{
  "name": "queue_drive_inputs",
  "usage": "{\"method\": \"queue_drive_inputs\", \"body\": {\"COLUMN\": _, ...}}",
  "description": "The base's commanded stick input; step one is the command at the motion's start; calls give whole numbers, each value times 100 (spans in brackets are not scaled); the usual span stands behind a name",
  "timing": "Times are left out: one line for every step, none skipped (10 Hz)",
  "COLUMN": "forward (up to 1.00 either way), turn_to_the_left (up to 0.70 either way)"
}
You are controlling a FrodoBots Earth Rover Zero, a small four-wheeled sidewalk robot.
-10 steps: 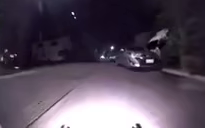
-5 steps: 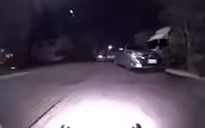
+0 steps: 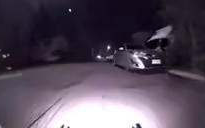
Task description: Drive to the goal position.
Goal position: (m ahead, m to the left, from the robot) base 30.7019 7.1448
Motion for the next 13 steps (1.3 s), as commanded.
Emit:
{"method": "queue_drive_inputs", "body": {"forward": 85, "turn_to_the_left": 0}}
{"method": "queue_drive_inputs", "body": {"forward": 85, "turn_to_the_left": 0}}
{"method": "queue_drive_inputs", "body": {"forward": 85, "turn_to_the_left": 0}}
{"method": "queue_drive_inputs", "body": {"forward": 85, "turn_to_the_left": 0}}
{"method": "queue_drive_inputs", "body": {"forward": 85, "turn_to_the_left": 0}}
{"method": "queue_drive_inputs", "body": {"forward": 85, "turn_to_the_left": 0}}
{"method": "queue_drive_inputs", "body": {"forward": 85, "turn_to_the_left": 0}}
{"method": "queue_drive_inputs", "body": {"forward": 85, "turn_to_the_left": 0}}
{"method": "queue_drive_inputs", "body": {"forward": 85, "turn_to_the_left": 0}}
{"method": "queue_drive_inputs", "body": {"forward": 85, "turn_to_the_left": 0}}
{"method": "queue_drive_inputs", "body": {"forward": 85, "turn_to_the_left": 0}}
{"method": "queue_drive_inputs", "body": {"forward": 85, "turn_to_the_left": 0}}
{"method": "queue_drive_inputs", "body": {"forward": 85, "turn_to_the_left": 0}}
